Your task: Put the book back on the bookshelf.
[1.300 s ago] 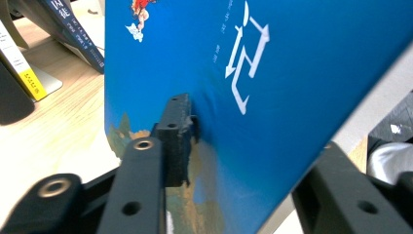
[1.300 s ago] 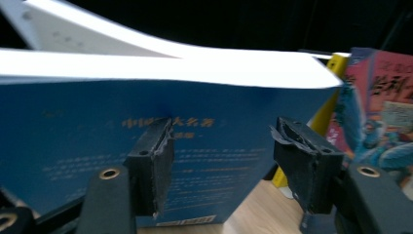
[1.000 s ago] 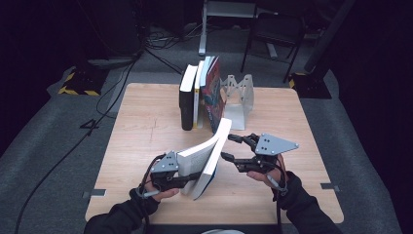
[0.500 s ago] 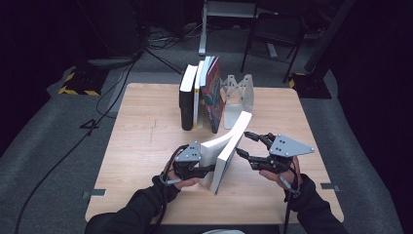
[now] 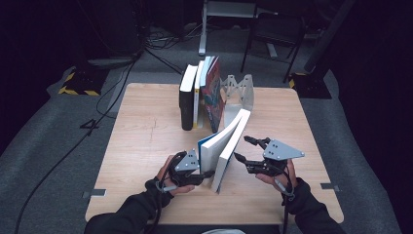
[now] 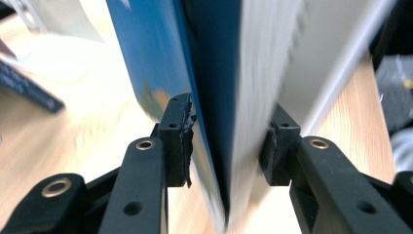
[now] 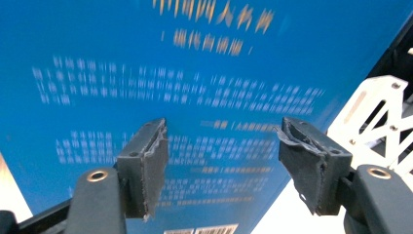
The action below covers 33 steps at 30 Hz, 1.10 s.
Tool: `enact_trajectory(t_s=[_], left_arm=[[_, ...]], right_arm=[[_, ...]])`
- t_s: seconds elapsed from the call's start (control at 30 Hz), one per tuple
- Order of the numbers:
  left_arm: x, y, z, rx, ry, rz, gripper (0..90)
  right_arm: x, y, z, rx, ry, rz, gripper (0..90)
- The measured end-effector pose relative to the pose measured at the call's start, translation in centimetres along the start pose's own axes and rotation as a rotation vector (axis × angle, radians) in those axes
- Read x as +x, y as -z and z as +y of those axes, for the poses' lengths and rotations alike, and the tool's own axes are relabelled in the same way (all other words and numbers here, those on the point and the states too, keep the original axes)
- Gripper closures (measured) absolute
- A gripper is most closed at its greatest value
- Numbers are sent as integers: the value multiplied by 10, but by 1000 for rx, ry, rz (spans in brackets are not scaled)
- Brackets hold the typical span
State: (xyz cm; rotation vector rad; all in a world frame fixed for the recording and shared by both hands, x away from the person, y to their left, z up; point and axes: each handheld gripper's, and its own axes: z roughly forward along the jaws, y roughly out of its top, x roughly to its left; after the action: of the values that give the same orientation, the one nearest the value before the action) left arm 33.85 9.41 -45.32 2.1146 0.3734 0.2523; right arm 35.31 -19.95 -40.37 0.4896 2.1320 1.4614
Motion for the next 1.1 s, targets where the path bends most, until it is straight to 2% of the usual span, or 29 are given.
enact_trajectory(t_s=[0.07,0.13,0.27,0.37,0.47,0.53,0.67,0.7,0.73,0.77,0.87,1.0,1.03,1.1], left_arm=[[-5,-1,-4,17,0,-10,592],[-9,-3,-5,25,-4,0,577],[-14,-3,-10,41,28,9,510],[-21,-3,-14,62,44,-18,418],[-30,-8,-15,71,50,-11,323],[-36,-13,-13,76,47,10,279],[-37,-27,-11,29,89,57,237],[-37,-30,-11,15,111,70,238],[-38,-33,-11,-3,115,92,239],[-39,-35,-10,-15,101,118,247],[-39,-39,-9,-43,131,144,261],[-39,-41,-8,-78,146,188,307],[-39,-41,-7,-88,142,196,327],[-40,-37,-5,-113,123,219,347]], right_arm=[[2,-3,-3,16,10,6,347],[5,-5,-6,25,12,9,345],[5,-8,-11,35,5,15,340],[7,-11,-15,48,12,13,340],[9,-14,-18,69,23,18,337],[11,-17,-20,84,32,24,328],[11,-21,-22,99,42,27,308],[11,-21,-23,104,39,25,299],[10,-22,-23,108,35,23,292],[8,-22,-25,108,19,31,286],[4,-24,-27,121,16,17,282],[1,-25,-30,135,7,-2,289],[1,-25,-30,135,10,-19,300],[0,-24,-31,131,5,-19,304]])
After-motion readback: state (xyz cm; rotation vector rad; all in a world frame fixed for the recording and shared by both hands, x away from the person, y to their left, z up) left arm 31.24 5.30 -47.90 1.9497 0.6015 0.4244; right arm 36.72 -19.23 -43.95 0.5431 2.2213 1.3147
